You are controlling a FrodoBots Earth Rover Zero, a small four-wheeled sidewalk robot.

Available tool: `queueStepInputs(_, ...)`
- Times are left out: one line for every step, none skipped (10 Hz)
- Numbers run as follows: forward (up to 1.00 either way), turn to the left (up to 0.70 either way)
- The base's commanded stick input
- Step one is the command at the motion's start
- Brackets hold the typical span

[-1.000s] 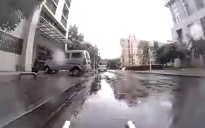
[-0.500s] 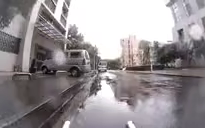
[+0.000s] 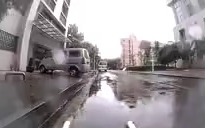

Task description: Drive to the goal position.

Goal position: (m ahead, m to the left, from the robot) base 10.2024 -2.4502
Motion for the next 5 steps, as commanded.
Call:
queueStepInputs(0.70, 0.00)
queueStepInputs(0.70, 0.00)
queueStepInputs(0.70, 0.00)
queueStepInputs(0.70, 0.00)
queueStepInputs(0.70, 0.00)
